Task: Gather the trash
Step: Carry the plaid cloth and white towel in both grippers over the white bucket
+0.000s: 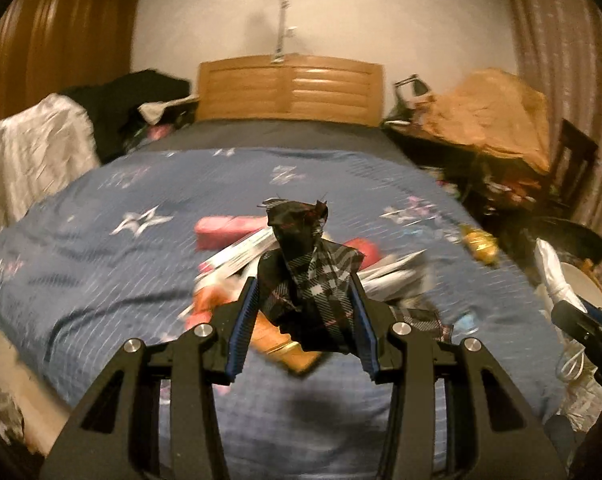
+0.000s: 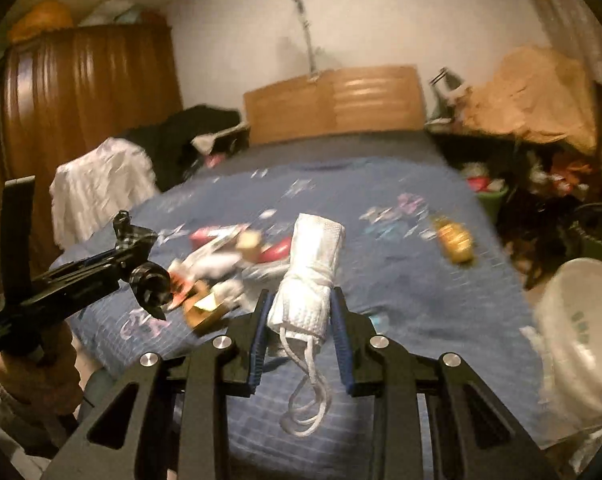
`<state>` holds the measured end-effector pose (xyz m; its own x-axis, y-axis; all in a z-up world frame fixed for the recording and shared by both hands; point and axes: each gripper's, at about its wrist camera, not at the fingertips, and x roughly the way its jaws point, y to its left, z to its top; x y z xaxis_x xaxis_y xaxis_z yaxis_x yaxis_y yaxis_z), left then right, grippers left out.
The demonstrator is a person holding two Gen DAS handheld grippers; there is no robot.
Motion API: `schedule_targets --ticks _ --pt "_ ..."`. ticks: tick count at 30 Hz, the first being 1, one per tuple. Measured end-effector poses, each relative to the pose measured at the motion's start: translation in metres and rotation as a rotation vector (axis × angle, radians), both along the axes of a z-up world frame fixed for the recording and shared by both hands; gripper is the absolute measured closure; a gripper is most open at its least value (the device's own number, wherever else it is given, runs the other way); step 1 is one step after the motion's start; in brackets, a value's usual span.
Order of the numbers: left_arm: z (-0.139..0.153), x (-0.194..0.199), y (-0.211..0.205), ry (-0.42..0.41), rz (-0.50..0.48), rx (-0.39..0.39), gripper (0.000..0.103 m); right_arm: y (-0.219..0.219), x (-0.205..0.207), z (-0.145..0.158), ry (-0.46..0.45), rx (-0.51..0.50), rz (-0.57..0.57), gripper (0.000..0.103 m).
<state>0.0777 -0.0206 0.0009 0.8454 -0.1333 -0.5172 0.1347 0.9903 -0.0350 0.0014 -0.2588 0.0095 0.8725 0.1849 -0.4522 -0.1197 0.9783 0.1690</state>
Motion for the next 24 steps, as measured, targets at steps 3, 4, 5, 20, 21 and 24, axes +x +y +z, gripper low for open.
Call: schedule_targets --ticks 3,4,5,20,21,24 --pt "0.012 0.001 -0.035 -0.030 -0.055 0.024 0.060 -0.029 -0.015 0.015 -0.036 -0.011 -0.056 0.072" --pt "0.015 0.002 -0.045 -0.032 -0.072 0.029 0.060 -0.038 -0.020 0.018 -0.044 -0.015 -0.071 0.072" --pt "0.017 0.003 -0.056 -0.032 -0.089 0.032 0.060 -0.049 -0.024 0.023 -0.054 -0.023 -0.091 0.072" --pt "0.025 0.025 -0.240 -0.048 -0.375 0.120 0.060 -0.228 -0.077 0.047 -0.025 -0.103 -0.380 0.072" --pt "0.024 0.027 -0.253 -0.044 -0.398 0.126 0.060 -0.239 -0.076 0.047 -0.015 -0.106 -0.394 0.072" --pt "0.018 0.031 -0.287 -0.030 -0.470 0.137 0.060 -0.276 -0.076 0.043 0.019 -0.099 -0.439 0.072"
